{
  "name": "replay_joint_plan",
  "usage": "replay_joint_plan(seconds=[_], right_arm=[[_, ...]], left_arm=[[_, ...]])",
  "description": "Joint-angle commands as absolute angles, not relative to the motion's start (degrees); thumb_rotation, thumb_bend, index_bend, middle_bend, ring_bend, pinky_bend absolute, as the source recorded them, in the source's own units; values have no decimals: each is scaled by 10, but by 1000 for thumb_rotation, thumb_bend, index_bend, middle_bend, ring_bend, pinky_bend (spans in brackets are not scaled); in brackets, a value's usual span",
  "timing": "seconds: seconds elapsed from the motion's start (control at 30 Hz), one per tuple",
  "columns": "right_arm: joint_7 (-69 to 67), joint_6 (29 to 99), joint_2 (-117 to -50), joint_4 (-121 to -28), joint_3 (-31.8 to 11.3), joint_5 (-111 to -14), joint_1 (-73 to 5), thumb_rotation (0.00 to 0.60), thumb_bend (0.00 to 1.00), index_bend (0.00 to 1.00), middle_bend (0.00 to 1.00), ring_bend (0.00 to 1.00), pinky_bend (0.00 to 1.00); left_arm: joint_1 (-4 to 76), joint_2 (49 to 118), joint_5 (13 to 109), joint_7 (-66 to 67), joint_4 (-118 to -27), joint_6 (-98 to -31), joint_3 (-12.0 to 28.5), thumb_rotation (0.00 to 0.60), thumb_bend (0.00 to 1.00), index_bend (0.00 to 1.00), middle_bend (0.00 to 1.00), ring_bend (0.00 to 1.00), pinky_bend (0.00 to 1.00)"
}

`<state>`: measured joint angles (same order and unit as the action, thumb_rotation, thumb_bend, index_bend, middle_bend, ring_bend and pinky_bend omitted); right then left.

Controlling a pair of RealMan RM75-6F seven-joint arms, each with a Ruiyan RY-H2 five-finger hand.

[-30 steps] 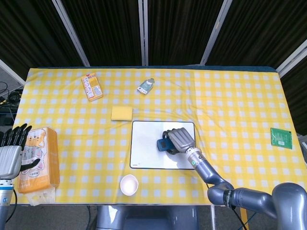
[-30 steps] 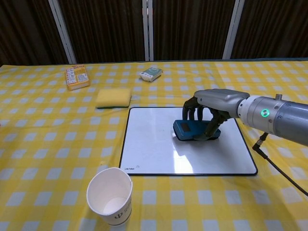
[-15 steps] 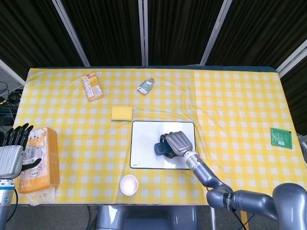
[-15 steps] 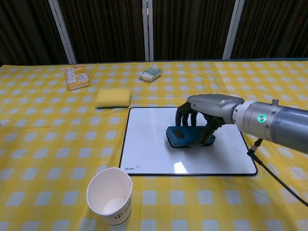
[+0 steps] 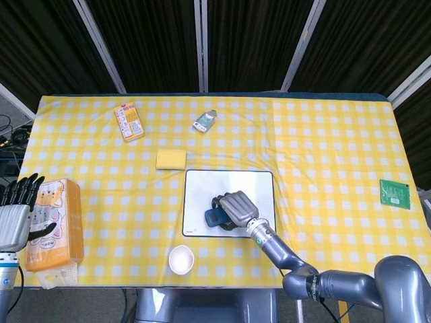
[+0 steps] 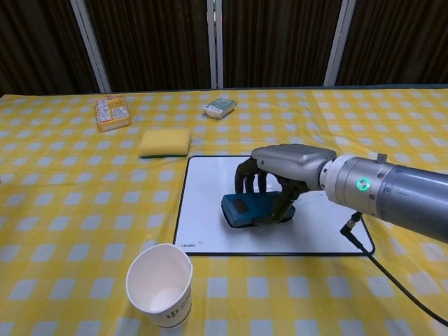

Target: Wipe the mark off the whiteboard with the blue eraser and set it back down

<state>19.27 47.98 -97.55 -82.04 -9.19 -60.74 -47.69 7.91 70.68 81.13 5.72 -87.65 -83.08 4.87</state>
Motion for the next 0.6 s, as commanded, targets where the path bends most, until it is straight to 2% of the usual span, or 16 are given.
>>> replay_joint_plan(seconds=[0.03,0.37,0.6], right_arm=[[192,480,-973,-805,-93,-591,-474,600,445,828,721,753,817],[180,482,-951,-774,-93,-560,-456,600,445,829,721,753,817],[192,510,-918,-785,-96,-552,-439,600,444,829,722,754,817]], left_arm=[[79,707,811,58,-876,-831,49,600,0,0,0,0,0],[79,707,811,59,-877,-831,49,600,0,0,0,0,0],[79,705,813,54,-880,-831,48,600,0,0,0,0,0]])
